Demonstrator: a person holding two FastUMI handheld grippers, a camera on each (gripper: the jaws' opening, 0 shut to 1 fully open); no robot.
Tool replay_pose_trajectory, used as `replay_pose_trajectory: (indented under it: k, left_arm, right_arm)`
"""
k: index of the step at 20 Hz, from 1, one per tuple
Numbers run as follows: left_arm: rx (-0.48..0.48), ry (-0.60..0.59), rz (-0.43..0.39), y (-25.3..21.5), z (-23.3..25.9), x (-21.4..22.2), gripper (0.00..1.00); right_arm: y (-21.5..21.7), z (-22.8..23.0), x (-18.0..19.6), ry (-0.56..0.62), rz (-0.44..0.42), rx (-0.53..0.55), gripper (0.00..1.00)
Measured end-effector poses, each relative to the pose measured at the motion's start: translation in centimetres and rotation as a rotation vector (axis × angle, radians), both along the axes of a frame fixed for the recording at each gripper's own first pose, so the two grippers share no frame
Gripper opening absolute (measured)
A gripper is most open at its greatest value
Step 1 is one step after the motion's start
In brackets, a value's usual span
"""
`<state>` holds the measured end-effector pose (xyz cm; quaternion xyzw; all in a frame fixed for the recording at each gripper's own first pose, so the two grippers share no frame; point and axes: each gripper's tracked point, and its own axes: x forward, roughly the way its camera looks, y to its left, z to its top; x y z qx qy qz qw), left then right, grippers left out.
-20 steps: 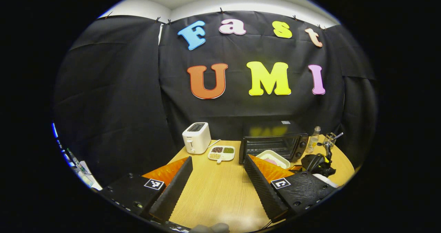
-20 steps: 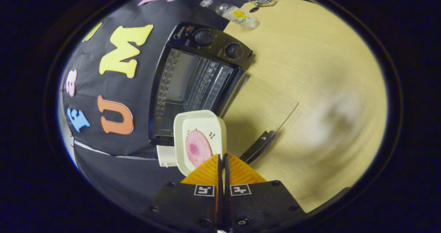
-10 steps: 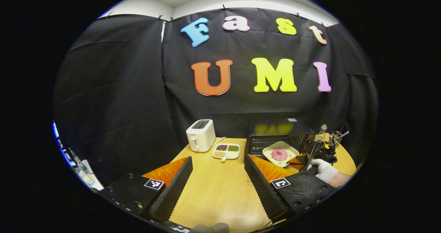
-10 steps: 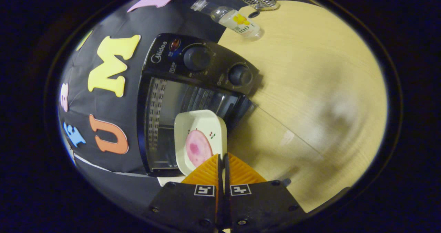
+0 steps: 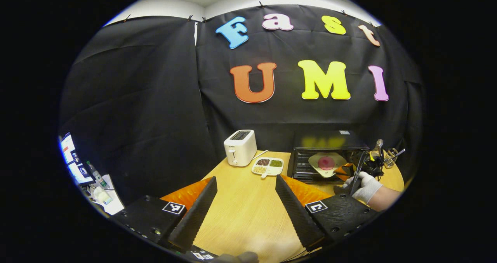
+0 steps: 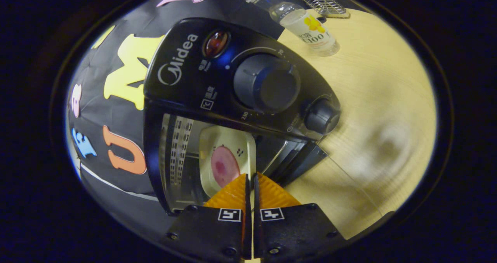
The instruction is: Open the electric oven with the left hand, put the food in, and close the electric oven.
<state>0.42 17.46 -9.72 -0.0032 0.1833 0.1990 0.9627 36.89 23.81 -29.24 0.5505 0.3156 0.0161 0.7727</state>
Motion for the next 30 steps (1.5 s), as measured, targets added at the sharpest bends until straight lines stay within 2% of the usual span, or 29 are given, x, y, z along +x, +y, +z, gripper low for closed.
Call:
replay_pose_trajectory:
  k: [1, 2, 3, 4, 6, 7, 8, 9, 13, 15, 16, 17, 19, 24, 30]
  left_arm:
    - [-0.003, -0.001, 0.008, 0.0, 0.1, -0.2, 0.96]
    - [-0.005, -0.001, 0.015, -0.1, 0.2, -0.2, 0.97]
    - [-0.007, -0.004, 0.017, -0.3, 0.3, -0.2, 0.97]
    - [-0.003, -0.009, 0.018, -0.4, 0.6, -0.2, 0.97]
    - [0.003, -0.015, 0.017, -0.4, 0.8, -0.4, 0.97]
    - [0.000, -0.018, 0.013, -0.6, 0.9, -0.5, 0.97]
    - [-0.002, -0.018, 0.011, -0.7, 0.8, -0.6, 0.97]
    - [-0.004, -0.022, 0.007, -0.9, 0.9, -0.7, 0.97]
    - [-0.010, -0.043, -0.014, -1.2, 1.2, -0.9, 0.97]
    - [-0.019, -0.055, -0.029, -1.3, 1.3, -0.9, 0.97]
    - [-0.023, -0.062, -0.039, -1.4, 1.3, -0.9, 0.97]
    - [-0.024, -0.068, -0.046, -1.5, 1.3, -0.9, 0.97]
    - [-0.039, -0.077, -0.068, -1.7, 1.1, -1.0, 0.97]
    - [-0.073, -0.098, -0.127, -2.2, 0.5, -1.2, 0.97]
    - [-0.092, -0.088, -0.231, -3.3, -2.4, -0.6, 0.96]
  right_arm:
    - [0.0, -0.1, 0.0, -0.001, 0.004, -0.005, 0.06]
    - [-0.1, -0.1, 0.0, -0.004, 0.006, -0.008, 0.03]
    - [-0.3, 0.5, 0.2, -0.031, -0.002, 0.013, 0.05]
    - [-0.4, 1.3, 0.5, -0.067, -0.008, 0.038, 0.10]
    - [-0.3, 2.6, 0.8, -0.117, 0.012, 0.058, 0.09]
    - [-0.3, 3.1, 0.7, -0.131, 0.031, 0.048, 0.22]
    - [-0.3, 3.6, 0.4, -0.141, 0.044, 0.037, 0.28]
    - [-0.5, 4.0, 0.1, -0.153, 0.045, 0.030, 0.40]
    - [-2.0, 6.0, -2.2, -0.185, 0.057, -0.009, 0.63]
    - [-3.1, 7.0, -3.7, -0.209, 0.068, -0.077, 0.72]
    - [-3.6, 7.5, -4.6, -0.222, 0.084, -0.121, 0.82]
    - [-3.9, 8.2, -5.6, -0.246, 0.101, -0.165, 0.82]
    - [-4.9, 9.4, -7.6, -0.286, 0.138, -0.277, 0.89]
    - [-7.8, 11.7, -12.5, -0.366, 0.186, -0.548, 0.94]
    - [-11.4, 14.2, -18.9, -0.415, 0.184, -0.827, 0.94]
